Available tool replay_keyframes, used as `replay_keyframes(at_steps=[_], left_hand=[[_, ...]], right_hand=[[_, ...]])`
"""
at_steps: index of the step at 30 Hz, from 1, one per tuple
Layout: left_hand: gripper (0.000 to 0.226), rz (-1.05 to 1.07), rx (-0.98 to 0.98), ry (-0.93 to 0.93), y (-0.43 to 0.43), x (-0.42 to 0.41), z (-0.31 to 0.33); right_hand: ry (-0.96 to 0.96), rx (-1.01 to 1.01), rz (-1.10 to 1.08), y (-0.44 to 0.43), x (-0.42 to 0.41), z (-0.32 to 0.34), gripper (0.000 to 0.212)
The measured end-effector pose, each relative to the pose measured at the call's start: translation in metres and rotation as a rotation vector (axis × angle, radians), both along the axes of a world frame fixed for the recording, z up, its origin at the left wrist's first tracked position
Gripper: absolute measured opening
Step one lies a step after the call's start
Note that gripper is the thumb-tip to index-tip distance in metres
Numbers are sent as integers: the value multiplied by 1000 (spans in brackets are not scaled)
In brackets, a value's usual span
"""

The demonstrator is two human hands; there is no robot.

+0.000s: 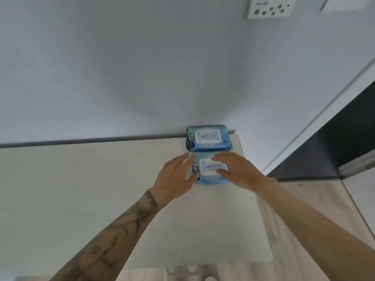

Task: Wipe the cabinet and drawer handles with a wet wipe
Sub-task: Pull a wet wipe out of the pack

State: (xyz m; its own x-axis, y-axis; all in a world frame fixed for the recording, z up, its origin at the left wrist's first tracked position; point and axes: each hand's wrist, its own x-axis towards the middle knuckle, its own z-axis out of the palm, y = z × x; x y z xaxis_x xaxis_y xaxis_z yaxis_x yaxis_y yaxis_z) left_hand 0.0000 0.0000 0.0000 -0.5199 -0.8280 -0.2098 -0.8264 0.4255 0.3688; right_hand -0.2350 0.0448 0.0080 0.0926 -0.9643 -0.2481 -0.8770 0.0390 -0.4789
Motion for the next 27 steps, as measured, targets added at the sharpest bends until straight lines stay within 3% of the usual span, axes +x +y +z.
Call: replay_keyframes(at_steps=[7, 14, 23, 27], left_hand=[[73, -35, -66, 50, -15, -20, -66], [72, -8, -113, 139, -13, -21, -80], [87, 83, -55, 290, -8, -27, -75], [83, -5, -109, 228, -11, -30, -80]], right_hand=[[139, -103, 95, -13, 2, -51, 56], [215, -194, 216, -7, -2, -52, 47], [82, -288, 36, -39, -5, -24, 32], [103, -373, -35, -53, -4, -27, 29]])
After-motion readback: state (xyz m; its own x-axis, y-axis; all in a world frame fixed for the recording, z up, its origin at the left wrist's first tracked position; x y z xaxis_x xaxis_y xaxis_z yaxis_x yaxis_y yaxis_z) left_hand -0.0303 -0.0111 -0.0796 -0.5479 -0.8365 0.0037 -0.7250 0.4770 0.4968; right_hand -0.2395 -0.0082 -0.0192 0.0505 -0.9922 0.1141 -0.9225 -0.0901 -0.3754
